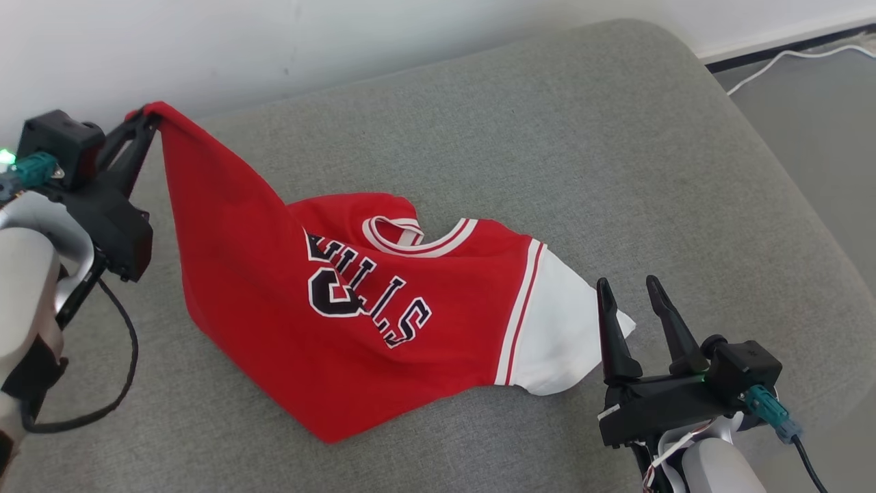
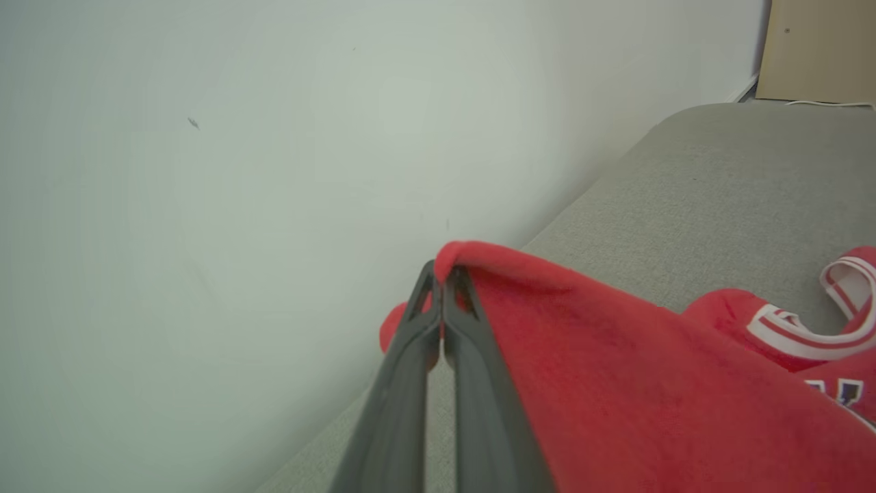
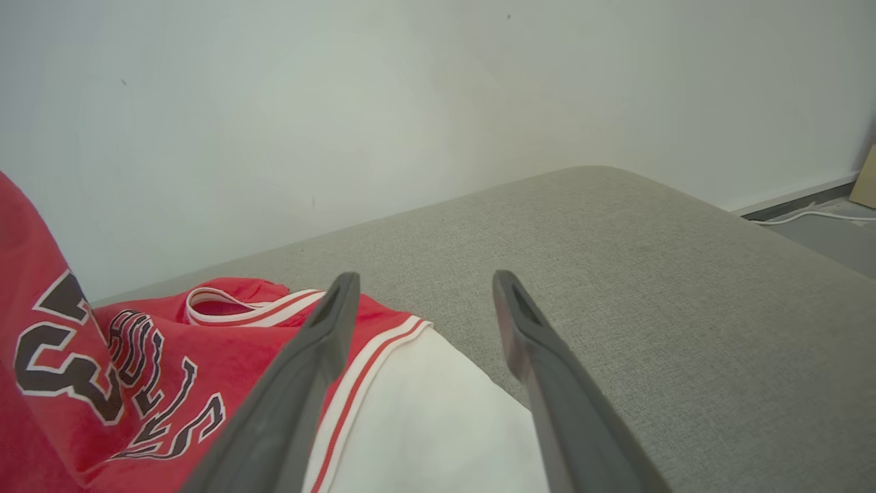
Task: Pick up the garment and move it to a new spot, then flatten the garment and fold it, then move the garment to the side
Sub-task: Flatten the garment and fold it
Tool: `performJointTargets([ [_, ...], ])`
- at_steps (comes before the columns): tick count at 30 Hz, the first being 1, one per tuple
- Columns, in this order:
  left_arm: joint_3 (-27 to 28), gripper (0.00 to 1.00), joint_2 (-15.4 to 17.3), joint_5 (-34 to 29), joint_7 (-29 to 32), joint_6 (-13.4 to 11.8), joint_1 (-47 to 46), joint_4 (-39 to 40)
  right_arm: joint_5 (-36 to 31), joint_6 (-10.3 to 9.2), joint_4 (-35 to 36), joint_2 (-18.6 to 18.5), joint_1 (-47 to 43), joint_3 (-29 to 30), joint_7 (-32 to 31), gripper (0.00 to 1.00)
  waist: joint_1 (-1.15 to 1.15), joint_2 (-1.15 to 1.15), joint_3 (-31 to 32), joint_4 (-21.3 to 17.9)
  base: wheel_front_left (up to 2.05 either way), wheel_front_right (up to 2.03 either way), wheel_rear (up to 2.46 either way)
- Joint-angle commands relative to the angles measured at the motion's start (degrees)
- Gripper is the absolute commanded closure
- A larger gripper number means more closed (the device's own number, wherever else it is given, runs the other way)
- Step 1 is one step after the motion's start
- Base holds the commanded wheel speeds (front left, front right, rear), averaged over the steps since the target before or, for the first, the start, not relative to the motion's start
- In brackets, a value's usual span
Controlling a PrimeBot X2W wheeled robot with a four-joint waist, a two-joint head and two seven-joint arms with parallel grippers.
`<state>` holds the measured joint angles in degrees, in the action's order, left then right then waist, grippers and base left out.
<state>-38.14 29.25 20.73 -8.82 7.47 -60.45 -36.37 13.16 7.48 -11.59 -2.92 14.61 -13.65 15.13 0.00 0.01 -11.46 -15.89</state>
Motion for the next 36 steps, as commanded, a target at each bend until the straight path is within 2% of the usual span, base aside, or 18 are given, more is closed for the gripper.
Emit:
performJointTargets([
  [1, -0.91, 1.00, -0.38, 0.92, -1.04, -0.06, -1.52, -2.30, 0.40, 0.03, 0.31, 0.08, 0.37, -0.01, 0.18, 0.00, 0.00, -0.01, -0.95, -0.80, 0.00, 0.00, 0.00],
  [4, -2.73, 1.00, -1.03, 1.86, -1.98, -0.06, -2.61, -5.59, 0.66, 0.03, 0.31, 0.10, 0.84, -0.29, 0.18, 0.00, 0.00, -0.01, -1.53, -1.23, 0.00, 0.00, 0.00],
  [5, -3.15, 0.87, -1.23, 2.16, -2.48, -0.06, -2.91, -6.53, 0.66, 0.03, 0.34, 0.10, 0.99, -0.46, 0.18, 0.00, 0.00, -0.01, -1.76, -1.35, 0.00, 0.00, 0.00],
  [6, -3.65, 0.46, -1.35, 2.33, -3.06, -0.06, -3.24, -7.51, 0.83, 0.03, 0.33, 0.09, 1.07, -0.48, 0.18, 0.00, 0.00, -0.01, -1.93, -1.38, 0.00, 0.00, 0.00],
  [7, -4.16, 0.00, -1.55, 2.62, -3.55, -0.06, -3.37, -8.27, 0.92, 0.03, 0.37, 0.08, 1.08, -0.50, 0.18, 0.00, 0.00, -0.01, -2.08, -1.38, 0.00, 0.00, 0.00],
  [16, -6.54, 0.00, -2.35, 4.63, -5.88, -0.06, -2.42, -11.35, 0.46, 0.03, -0.19, 0.08, 0.84, 0.07, 0.18, 0.00, 0.00, -0.01, -1.83, 0.43, 0.00, 0.00, 0.00],
  [20, -5.56, 0.00, -2.68, 5.87, -6.24, -0.07, -0.19, -10.32, 0.10, 0.03, -0.45, 0.08, 0.83, 0.29, 0.18, 0.00, 0.00, -0.01, -1.01, 2.06, 0.00, 0.00, 0.00],
  [29, 1.56, 0.00, -3.46, 5.44, -6.36, -4.12, 10.36, 2.92, -0.52, 0.03, -1.06, 0.07, -0.06, 0.81, 0.18, 0.00, 0.00, -0.01, 0.72, 5.86, 0.00, 0.00, 0.00],
  [36, 5.23, 0.00, -6.08, 4.71, -6.35, -5.13, 17.88, 8.62, -1.46, 0.03, -1.31, 0.07, -0.20, 1.34, 0.18, 0.00, 0.00, -0.01, 1.25, 8.10, 0.00, 0.00, 0.00],
])
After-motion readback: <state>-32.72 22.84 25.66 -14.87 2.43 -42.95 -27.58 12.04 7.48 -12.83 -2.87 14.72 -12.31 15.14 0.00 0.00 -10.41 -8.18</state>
